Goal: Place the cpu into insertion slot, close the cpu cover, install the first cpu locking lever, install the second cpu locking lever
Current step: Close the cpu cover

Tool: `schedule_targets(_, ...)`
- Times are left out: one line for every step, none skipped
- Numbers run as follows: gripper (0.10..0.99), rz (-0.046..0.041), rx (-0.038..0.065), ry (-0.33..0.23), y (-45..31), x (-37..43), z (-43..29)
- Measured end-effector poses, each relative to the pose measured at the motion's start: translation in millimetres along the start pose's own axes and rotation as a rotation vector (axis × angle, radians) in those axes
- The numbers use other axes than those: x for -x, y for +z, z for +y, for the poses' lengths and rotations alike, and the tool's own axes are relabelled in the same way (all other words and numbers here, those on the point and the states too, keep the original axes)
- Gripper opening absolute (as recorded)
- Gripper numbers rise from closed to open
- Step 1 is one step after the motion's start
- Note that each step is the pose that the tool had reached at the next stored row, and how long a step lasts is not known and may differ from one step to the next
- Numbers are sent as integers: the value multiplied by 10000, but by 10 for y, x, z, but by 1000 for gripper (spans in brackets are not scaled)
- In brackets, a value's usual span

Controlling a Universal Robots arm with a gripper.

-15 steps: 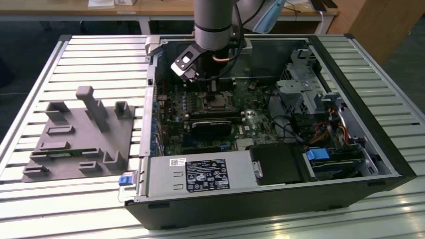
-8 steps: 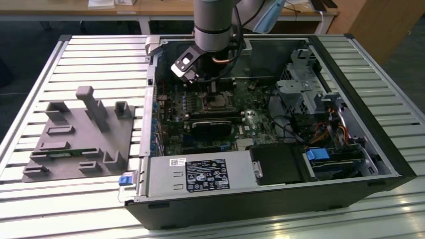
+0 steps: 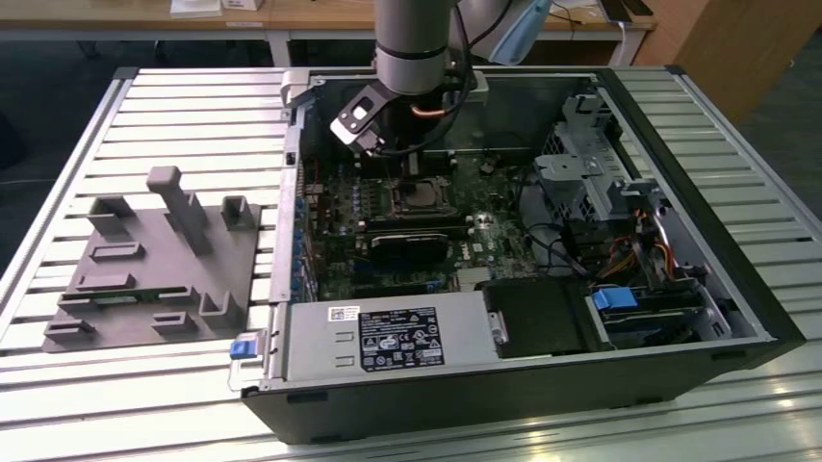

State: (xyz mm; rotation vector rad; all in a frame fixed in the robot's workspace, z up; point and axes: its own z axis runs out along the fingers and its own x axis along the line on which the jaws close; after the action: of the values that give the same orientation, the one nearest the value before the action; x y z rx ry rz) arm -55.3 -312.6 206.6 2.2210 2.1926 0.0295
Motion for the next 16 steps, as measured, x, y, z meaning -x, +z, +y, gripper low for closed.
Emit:
schedule_targets(106, -1, -3, 2, 0, 0, 9)
schedule_targets(106, -3, -6, 2, 0, 0, 24)
schedule_targets(106, -3, -12, 3, 0, 0, 46)
schedule_targets(106, -3, -16, 3, 1, -1, 64)
schedule_targets(106, -3, -18, 2, 1, 0, 72)
schedule_targets(106, -2, -19, 1, 1, 0, 77)
schedule_targets(106, -2, -19, 2, 1, 0, 81)
schedule_targets(106, -2, -20, 2, 2, -1, 86)
schedule_targets(106, -3, -21, 1, 2, -1, 93)
schedule_targets(106, -2, -22, 1, 2, -1, 103)
schedule_targets(106, -3, -23, 1, 2, -1, 110)
schedule_targets(106, -3, -25, 1, 2, -1, 116)
schedule_targets(106, -2, -25, 2, 3, -1, 123)
schedule_targets(106, -3, -27, 1, 3, -1, 130)
schedule_targets(106, -3, -28, 2, 3, -2, 138)
schedule_targets(106, -3, -28, 2, 3, -1, 142)
